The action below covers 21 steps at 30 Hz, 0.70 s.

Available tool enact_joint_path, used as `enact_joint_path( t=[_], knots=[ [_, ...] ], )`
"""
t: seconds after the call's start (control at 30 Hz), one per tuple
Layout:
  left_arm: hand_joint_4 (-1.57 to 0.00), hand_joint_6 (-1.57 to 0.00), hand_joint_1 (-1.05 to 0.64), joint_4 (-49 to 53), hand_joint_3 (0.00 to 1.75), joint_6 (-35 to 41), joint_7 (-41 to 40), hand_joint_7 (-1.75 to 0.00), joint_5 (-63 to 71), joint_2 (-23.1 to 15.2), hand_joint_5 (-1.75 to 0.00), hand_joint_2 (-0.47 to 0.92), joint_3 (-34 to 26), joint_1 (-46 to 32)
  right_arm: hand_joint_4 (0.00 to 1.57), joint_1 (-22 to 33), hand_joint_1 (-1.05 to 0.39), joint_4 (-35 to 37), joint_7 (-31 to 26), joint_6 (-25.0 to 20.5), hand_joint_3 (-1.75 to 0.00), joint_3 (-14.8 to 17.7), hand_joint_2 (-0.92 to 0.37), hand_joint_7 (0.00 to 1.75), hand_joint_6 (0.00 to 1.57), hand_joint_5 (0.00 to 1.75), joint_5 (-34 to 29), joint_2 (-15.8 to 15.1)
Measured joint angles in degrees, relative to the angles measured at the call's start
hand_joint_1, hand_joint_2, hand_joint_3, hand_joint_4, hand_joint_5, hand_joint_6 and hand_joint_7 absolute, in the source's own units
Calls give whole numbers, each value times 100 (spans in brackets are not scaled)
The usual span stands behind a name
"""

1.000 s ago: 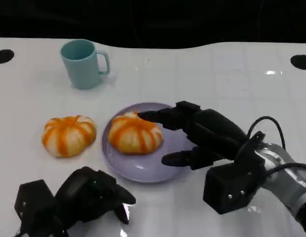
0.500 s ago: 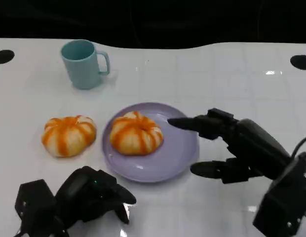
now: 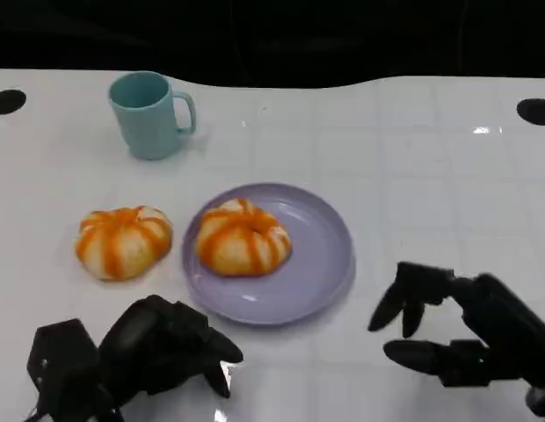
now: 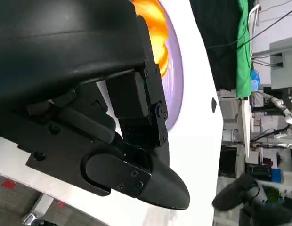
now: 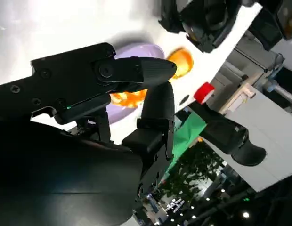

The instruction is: Grasp the bread from the table and place it into the plate.

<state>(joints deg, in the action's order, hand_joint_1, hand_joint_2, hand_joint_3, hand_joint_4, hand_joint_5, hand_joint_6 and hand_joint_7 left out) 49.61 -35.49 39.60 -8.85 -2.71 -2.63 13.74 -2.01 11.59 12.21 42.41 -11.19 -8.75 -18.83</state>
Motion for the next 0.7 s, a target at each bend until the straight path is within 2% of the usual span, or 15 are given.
enact_joint_path(
  t=[0.13,0.23,0.5,0.7],
  knots=[
    [-128,-157,-105,2,6,5,2,-8,-19,-6,-93,92,-2,1,68,313,-51,-15,162,6,-33,72,-92,154,61,175,143,-53],
    [-128,-157,-105,2,5,56,3,-7,-29,-6,-93,92,-6,3,71,410,-50,12,237,33,-31,72,-92,162,59,175,253,-19],
    [-129,-157,-105,75,6,59,3,-7,-26,-38,-93,92,-20,40,75,381,-49,426,40,433,-30,111,-92,171,60,175,138,292],
    [-129,-157,-105,93,7,55,5,-7,-27,-45,-93,92,-36,42,75,225,-50,811,-93,760,-31,233,-92,174,57,175,81,390]
  ],
)
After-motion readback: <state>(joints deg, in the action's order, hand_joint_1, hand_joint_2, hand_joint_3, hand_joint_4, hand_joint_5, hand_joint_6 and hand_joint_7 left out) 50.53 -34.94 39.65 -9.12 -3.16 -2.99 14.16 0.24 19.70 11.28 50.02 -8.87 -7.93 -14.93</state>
